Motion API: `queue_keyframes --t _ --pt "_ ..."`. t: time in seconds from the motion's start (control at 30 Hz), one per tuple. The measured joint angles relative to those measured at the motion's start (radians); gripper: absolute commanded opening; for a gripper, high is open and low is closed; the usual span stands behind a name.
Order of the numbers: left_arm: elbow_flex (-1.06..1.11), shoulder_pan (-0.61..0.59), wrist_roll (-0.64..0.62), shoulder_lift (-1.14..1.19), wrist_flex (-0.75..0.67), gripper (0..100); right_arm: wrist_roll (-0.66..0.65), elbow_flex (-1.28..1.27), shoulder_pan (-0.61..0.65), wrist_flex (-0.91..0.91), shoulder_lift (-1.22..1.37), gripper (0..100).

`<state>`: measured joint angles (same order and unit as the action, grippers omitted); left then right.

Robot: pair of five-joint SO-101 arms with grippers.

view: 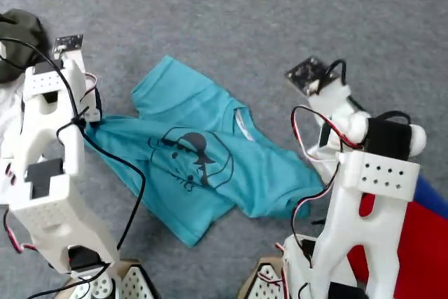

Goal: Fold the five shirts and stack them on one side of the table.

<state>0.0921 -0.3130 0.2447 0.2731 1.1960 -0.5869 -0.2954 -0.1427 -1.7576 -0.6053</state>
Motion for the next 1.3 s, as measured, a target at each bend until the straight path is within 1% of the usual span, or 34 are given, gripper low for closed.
queue_keyframes --t 0.07,0.17,0.27,0.37,0.5,0.7,0.87,0.93,1.0,1.13,1.3 --pt "0.097 0.000 0.000 -0.061 -0.061 2 0.051 0.069 0.055 0.014 0.080 24.1" --pt "0.256 0.002 0.000 -0.152 -0.176 2 0.138 0.209 0.173 0.026 0.249 24.1" --pt "0.402 0.003 0.000 -0.227 -0.298 2 0.209 0.404 0.290 0.031 0.466 24.1" --pt "0.483 0.003 -0.026 -0.261 -0.382 2 0.236 0.647 0.388 0.034 0.695 24.1" --pt "0.508 0.002 -0.132 -0.262 -0.411 2 0.242 0.996 0.466 0.091 1.020 24.1" --pt "0.508 -0.052 -0.218 -0.262 -0.459 2 0.242 1.479 0.546 0.219 1.510 24.1" --pt "0.509 -0.072 -0.245 -0.262 -0.508 2 0.245 1.809 0.628 0.302 1.846 16.8" --pt "0.509 -0.072 -0.247 -0.262 -0.528 2 0.247 1.875 0.649 0.354 1.936 14.0" --pt "0.509 -0.072 -0.249 -0.262 -0.545 2 0.261 1.878 0.667 0.397 1.989 12.9" --pt "0.509 -0.072 -0.252 -0.262 -0.549 2 0.361 1.880 0.674 0.425 2.008 13.0" --pt "0.509 -0.072 -0.253 -0.262 -0.549 2 0.402 1.850 0.661 0.420 2.008 13.0"
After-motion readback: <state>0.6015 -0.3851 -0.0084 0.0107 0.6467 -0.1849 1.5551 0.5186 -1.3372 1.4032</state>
